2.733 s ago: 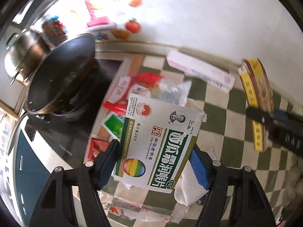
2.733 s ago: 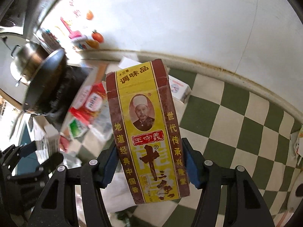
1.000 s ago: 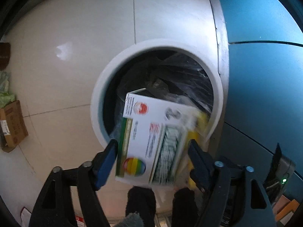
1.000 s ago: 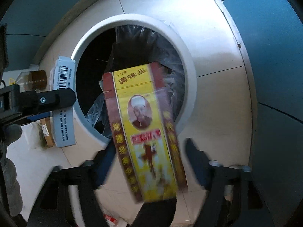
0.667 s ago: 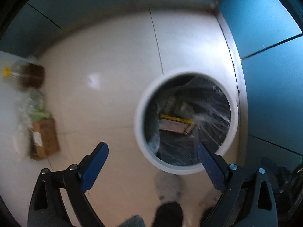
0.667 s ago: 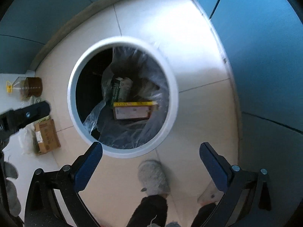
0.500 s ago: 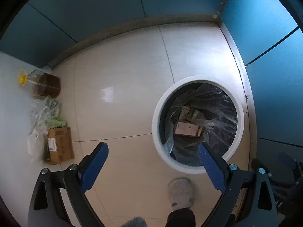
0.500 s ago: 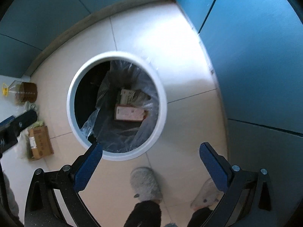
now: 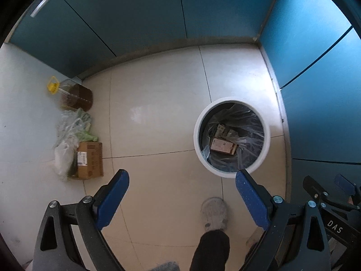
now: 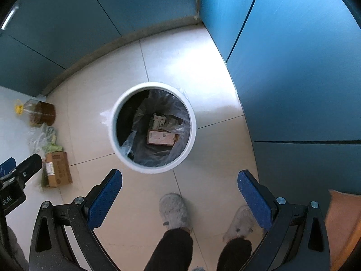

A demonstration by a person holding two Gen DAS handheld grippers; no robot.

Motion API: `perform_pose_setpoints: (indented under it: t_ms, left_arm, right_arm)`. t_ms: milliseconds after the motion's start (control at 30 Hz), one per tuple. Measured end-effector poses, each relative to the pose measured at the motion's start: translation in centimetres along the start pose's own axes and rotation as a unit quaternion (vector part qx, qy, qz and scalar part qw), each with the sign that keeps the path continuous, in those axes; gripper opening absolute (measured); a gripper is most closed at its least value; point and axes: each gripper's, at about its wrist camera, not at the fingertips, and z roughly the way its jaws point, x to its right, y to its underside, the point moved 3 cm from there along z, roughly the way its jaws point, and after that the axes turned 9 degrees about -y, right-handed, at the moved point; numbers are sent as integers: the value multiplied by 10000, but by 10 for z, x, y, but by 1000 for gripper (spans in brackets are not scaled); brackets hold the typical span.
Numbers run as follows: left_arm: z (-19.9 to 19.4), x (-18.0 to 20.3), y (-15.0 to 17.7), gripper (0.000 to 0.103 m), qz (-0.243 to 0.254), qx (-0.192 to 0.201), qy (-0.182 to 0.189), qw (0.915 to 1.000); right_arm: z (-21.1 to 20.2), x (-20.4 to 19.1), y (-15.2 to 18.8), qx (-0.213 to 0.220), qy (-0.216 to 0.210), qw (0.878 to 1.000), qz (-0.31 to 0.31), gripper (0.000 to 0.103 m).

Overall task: Collect trash
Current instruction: 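Swing both tools back from the bin toward the table, then grasp the printed plastic bag with the left tool while the right tool grasps the white tissue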

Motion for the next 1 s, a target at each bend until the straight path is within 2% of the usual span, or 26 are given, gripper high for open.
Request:
perform_pose_setpoints:
  t_ms: [300, 433, 533, 633, 733, 833, 933, 1000]
  left_arm:
    - [-133, -28, 19, 96, 31, 451, 106, 9989]
    - [-179, -40, 32, 96, -13, 460, 71, 9989]
    - [-213, -45, 36, 96, -88, 537, -46, 9985]
    - [-256, -39, 36, 96, -103, 819, -74, 9966]
    - [-305, -14, 33, 96, -40, 1120, 138, 9936]
    - [-348, 37, 34, 96, 271, 1267, 451, 9905]
    - [-375, 112, 43, 96, 791, 1134, 979, 9855]
    - [-383, 175, 60, 96, 1186, 815, 1372, 9800]
  right_arm:
    - [-158, -38, 19, 512, -170, 9982, -256, 103]
    - [-219, -50, 30, 712, -307, 9965, -305, 103]
    - [-257, -50, 38, 764, -546, 9953, -221, 103]
    - [-301, -38, 47, 895, -878, 9921, -13, 103]
    - [-348, -1, 58, 1142, -1069, 9869, 389, 103]
    - [-401, 73, 82, 1446, -1127, 9753, 1233, 103]
    - [-442, 155, 113, 1765, -939, 9597, 1975, 103]
    - [-471, 227, 148, 2008, -631, 9431, 2573, 103]
